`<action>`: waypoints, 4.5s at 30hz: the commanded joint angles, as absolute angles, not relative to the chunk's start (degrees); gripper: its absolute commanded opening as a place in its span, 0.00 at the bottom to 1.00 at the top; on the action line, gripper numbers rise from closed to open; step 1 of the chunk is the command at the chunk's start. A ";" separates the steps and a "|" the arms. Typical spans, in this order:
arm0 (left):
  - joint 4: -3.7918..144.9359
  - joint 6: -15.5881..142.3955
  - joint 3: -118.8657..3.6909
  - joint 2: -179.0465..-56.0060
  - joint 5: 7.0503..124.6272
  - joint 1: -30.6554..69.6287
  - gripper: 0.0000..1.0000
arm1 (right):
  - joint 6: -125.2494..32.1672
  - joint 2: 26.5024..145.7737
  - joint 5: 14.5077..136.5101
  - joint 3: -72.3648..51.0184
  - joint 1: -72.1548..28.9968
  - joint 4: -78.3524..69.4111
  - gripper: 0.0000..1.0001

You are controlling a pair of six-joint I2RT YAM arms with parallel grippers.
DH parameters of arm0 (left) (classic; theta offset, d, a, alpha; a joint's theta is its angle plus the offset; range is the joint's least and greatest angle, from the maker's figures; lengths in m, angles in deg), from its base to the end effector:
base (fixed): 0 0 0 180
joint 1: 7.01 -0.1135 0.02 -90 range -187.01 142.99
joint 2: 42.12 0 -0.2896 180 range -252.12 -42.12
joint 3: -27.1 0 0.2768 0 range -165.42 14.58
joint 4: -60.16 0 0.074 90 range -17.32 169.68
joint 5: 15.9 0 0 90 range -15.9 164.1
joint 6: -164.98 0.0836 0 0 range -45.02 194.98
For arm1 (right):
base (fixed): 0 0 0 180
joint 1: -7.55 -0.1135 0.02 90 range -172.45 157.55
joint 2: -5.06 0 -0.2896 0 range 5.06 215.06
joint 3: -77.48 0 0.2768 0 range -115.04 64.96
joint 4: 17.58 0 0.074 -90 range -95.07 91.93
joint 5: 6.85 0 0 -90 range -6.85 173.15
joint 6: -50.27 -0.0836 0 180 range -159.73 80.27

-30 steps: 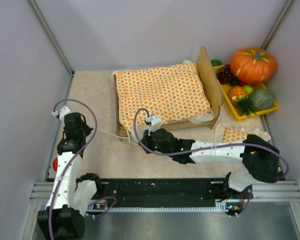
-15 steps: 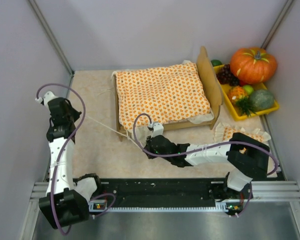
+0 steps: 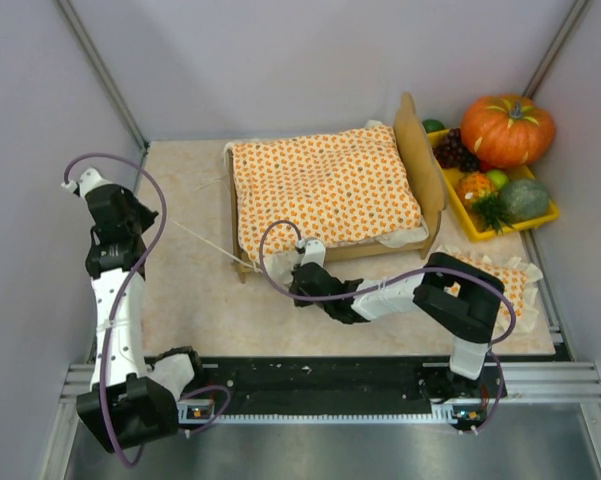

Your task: Set up the pet bed

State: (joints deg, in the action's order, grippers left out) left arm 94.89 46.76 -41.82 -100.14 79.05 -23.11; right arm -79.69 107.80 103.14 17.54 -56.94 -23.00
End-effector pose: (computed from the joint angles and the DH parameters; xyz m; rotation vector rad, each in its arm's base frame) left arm 0.2692 0.0852 0.3479 -0.8004 1.8170 -0.0512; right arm 0.2016 0.3561 0.1153 -0.2855 2.2337 0.6346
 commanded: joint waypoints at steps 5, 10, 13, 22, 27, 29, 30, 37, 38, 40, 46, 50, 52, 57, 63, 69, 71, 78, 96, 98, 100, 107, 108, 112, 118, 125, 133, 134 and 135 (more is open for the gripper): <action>94.21 48.44 -46.32 -96.53 80.87 -24.59 0.00 | -79.19 113.42 105.56 10.38 -54.94 -23.96 0.00; 94.82 49.49 -48.42 -96.70 80.52 -24.94 0.00 | -80.51 115.01 108.45 10.11 -54.50 -20.98 0.00; 94.65 50.02 -49.58 -96.88 79.82 -25.03 0.00 | -80.42 114.40 110.92 11.78 -54.50 -19.66 0.00; 94.47 50.64 -49.67 -97.76 77.62 -25.12 0.00 | -81.91 114.22 111.80 14.68 -55.29 -16.50 0.00; 94.30 50.99 -48.88 -97.93 77.79 -25.21 0.00 | -82.09 113.34 112.15 15.65 -55.29 -15.44 0.00; 94.91 50.99 -48.70 -97.75 76.31 -25.21 0.00 | -80.61 112.90 110.58 16.35 -55.38 -18.31 0.00; 95.00 50.90 -48.09 -97.23 75.25 -25.21 0.00 | -80.16 112.46 109.88 16.88 -55.38 -19.12 0.00; 95.96 47.66 -37.38 -91.26 53.98 -24.94 0.00 | -74.27 108.69 98.99 16.36 -55.38 -25.54 0.17; 97.79 47.48 -36.06 -90.38 52.93 -24.86 0.00 | -74.27 107.98 98.45 16.36 -55.47 -25.46 0.20; 99.73 48.09 -32.80 -87.04 50.29 -24.59 0.00 | -74.27 106.14 96.61 16.27 -55.38 -25.20 0.29; 107.73 47.21 -25.86 -78.08 44.84 -22.57 0.00 | -74.36 100.16 88.88 20.57 -55.21 -26.78 0.45; 113.89 47.21 -23.13 -71.67 42.30 -19.94 0.00 | -74.36 94.46 87.28 22.85 -55.21 -23.88 0.48; 114.86 45.99 -22.51 -69.29 36.61 -19.06 0.00 | -74.79 92.43 87.98 24.26 -55.29 -23.35 0.49; 110.30 41.59 -21.54 -68.75 23.13 -12.57 0.00 | -74.80 85.85 92.36 26.73 -55.29 -18.70 0.52; 107.48 40.88 -23.21 -68.83 19.08 -4.66 0.00 | -74.97 82.05 95.63 28.13 -54.86 -15.62 0.54; 106.51 42.54 -25.49 -73.14 14.26 0.35 0.00 | -76.20 79.50 97.65 28.40 -54.42 -14.83 0.55; 112.02 47.18 -29.77 -75.42 17.74 1.25 0.00 | -76.64 79.06 98.18 28.14 -54.15 -14.12 0.55; 115.04 51.87 -29.89 -84.30 39.71 1.34 0.00 | -76.21 74.51 100.81 26.55 -53.98 -10.17 0.57; 112.84 55.03 -41.48 -95.29 51.24 1.51 0.99 | -67.08 57.17 100.82 13.03 -30.79 15.58 0.70; 112.49 54.25 -43.95 -96.17 51.42 1.51 0.99 | -64.26 59.44 100.03 7.59 -25.52 17.95 0.72; 111.88 53.98 -46.05 -97.48 53.26 1.51 0.99 | -61.00 61.65 99.06 1.20 -21.65 21.19 0.74; 106.97 48.28 -50.90 -100.13 59.24 1.51 0.99 | -56.08 76.76 93.70 -22.38 -6.69 36.39 0.75; 106.26 47.66 -50.90 -100.30 59.42 1.51 0.99 | -54.77 78.17 94.04 -23.71 -6.52 36.68 0.76; 105.11 48.52 -52.30 -101.79 57.84 1.51 0.99 | -54.58 84.75 91.34 -26.98 -3.80 38.79 0.75; 103.79 53.00 -51.08 -98.90 55.03 1.51 0.98 | -53.71 88.29 88.25 -20.04 0.34 35.64 0.57; 105.55 55.38 -48.70 -94.33 53.62 1.51 0.98 | -53.35 84.17 77.47 -13.27 0.25 31.59 0.07; 104.76 53.81 -43.69 -90.90 52.05 1.51 0.99 | -55.45 77.92 76.03 -6.15 -8.00 30.71 0.00; 104.23 53.37 -43.52 -90.99 50.65 1.60 0.99 | -56.68 77.57 75.60 -5.88 -9.40 30.62 0.00; 103.79 52.75 -43.25 -91.16 50.20 1.69 0.98 | -57.21 77.31 75.59 -5.53 -10.46 30.36 0.00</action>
State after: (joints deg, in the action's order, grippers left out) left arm 107.24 54.03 -44.53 -91.37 53.46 1.35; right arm -48.44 81.00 87.77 -7.35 -4.20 31.42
